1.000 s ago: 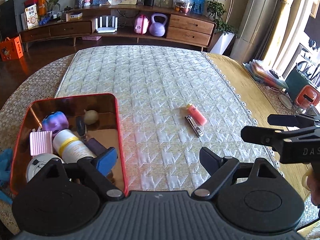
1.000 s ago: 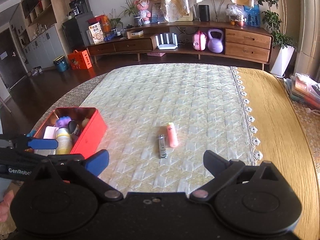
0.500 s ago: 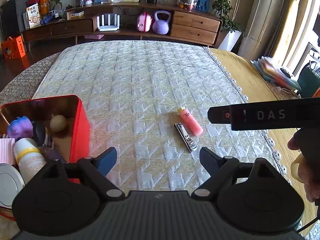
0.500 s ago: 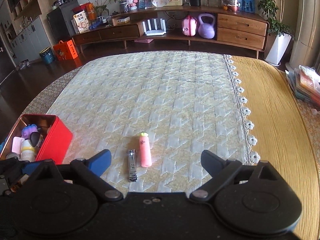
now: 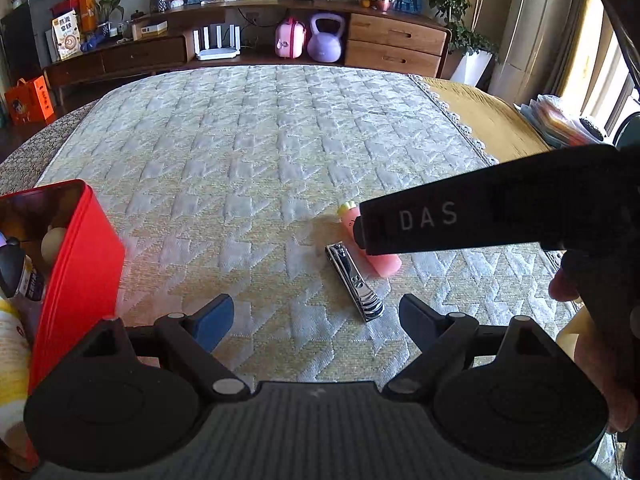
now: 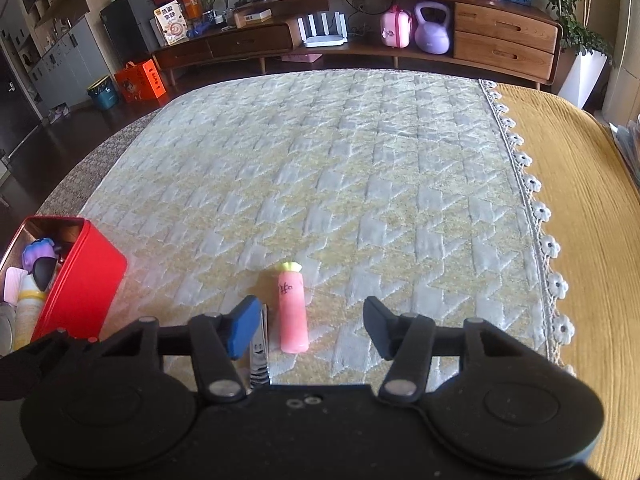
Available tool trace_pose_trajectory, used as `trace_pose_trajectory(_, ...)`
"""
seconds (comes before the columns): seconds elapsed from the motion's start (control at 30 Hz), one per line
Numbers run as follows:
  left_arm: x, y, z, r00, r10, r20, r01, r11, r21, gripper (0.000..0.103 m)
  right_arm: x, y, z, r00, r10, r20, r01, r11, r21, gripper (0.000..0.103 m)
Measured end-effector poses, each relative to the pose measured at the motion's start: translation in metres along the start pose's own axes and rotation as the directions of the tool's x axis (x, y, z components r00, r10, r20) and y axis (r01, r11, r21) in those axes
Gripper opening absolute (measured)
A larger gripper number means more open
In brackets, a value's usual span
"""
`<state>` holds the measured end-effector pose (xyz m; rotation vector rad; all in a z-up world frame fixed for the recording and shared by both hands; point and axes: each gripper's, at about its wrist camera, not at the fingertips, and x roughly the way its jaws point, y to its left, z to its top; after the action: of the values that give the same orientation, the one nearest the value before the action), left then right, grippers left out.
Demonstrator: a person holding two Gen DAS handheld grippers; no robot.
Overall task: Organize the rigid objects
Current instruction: 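Move both tools back toward the nail clipper and pink bottle, then grasp the silver nail clipper with the left tool while the right tool grasps the pink bottle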
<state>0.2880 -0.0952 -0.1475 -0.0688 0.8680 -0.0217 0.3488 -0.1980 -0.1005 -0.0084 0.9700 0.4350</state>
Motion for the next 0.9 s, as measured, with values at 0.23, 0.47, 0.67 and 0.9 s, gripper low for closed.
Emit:
trace_pose_trajectory(0.23, 0.008, -0.013, 0.0, 0.999, 0.023, 0.025, -0.024, 0.999, 0.027, 0.089, 0.016, 0.0, 0.003, 1.0, -0.01, -0.012, 0.01, 1.0, -0.01, 0.038)
trace_pose_trajectory(0.47, 0.012, -0.023, 0.002, 0.998, 0.044, 0.054, -0.048, 0.997, 0.067, 0.057, 0.021, 0.01, 0.007, 0.998, -0.063, -0.001, 0.063, 0.996, -0.068, 0.026)
trace_pose_trajectory(0.67, 0.014, -0.029, 0.003, 0.997, 0.015, 0.078, -0.024, 0.993, 0.116, 0.034, 0.02, 0.004, 0.005, 0.997, -0.08, 0.02, 0.081, 0.994, -0.076, 0.015)
trace_pose_trajectory(0.9, 0.017, -0.015, 0.009, 0.997, -0.028, 0.073, 0.021, 0.995, 0.097, 0.016, 0.007, -0.019, -0.004, 0.997, -0.078, 0.022, 0.079, 0.996, -0.049, 0.015)
